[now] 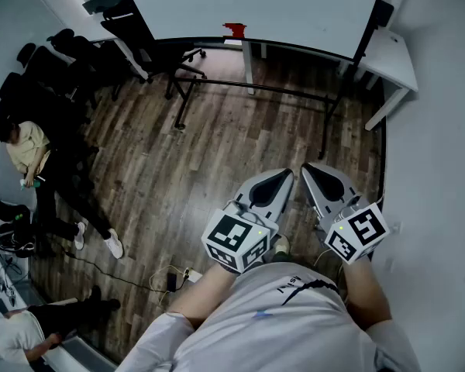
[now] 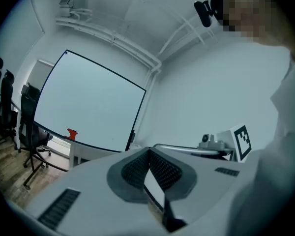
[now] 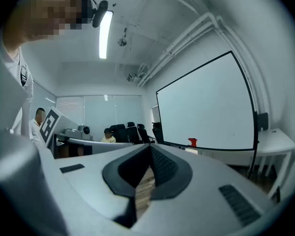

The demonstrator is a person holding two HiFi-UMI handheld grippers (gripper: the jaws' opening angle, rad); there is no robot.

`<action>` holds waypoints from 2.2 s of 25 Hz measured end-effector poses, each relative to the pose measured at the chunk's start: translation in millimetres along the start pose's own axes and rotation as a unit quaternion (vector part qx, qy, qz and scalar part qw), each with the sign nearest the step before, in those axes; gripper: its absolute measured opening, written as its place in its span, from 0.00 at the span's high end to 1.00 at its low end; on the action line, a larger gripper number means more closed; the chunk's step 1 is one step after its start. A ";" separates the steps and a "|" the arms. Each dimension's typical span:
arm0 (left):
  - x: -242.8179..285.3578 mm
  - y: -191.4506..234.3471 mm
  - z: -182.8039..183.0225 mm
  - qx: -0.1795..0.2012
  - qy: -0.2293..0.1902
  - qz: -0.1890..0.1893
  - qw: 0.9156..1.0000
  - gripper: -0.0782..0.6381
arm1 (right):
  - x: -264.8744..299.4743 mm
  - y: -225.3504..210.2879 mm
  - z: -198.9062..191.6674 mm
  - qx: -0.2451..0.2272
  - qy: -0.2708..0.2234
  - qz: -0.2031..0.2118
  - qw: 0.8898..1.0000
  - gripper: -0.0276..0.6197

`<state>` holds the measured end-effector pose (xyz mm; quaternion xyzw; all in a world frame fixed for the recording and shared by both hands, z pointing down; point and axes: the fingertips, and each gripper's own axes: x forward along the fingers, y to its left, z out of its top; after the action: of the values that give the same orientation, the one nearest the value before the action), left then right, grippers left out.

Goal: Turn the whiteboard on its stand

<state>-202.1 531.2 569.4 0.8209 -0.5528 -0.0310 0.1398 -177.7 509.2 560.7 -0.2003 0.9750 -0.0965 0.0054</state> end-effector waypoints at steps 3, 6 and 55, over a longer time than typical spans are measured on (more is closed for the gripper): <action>1.3 -0.3 0.8 -0.001 0.001 -0.001 1.000 0.88 | 0.3 -0.5 1.6 0.000 0.000 0.000 1.000 0.94; 1.6 -0.8 1.6 -0.001 0.001 -0.002 1.000 0.88 | 0.2 -0.2 2.5 0.001 0.000 0.000 1.000 0.94; 289.2 -36.5 -19.8 0.019 0.049 -0.007 0.999 0.88 | -53.4 -292.9 16.8 0.065 -0.041 -0.006 0.997 0.94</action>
<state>-53.3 282.8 608.7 0.8278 -0.5400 0.0190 0.1510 -13.6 263.1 598.4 -0.2094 0.9642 -0.1519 0.0577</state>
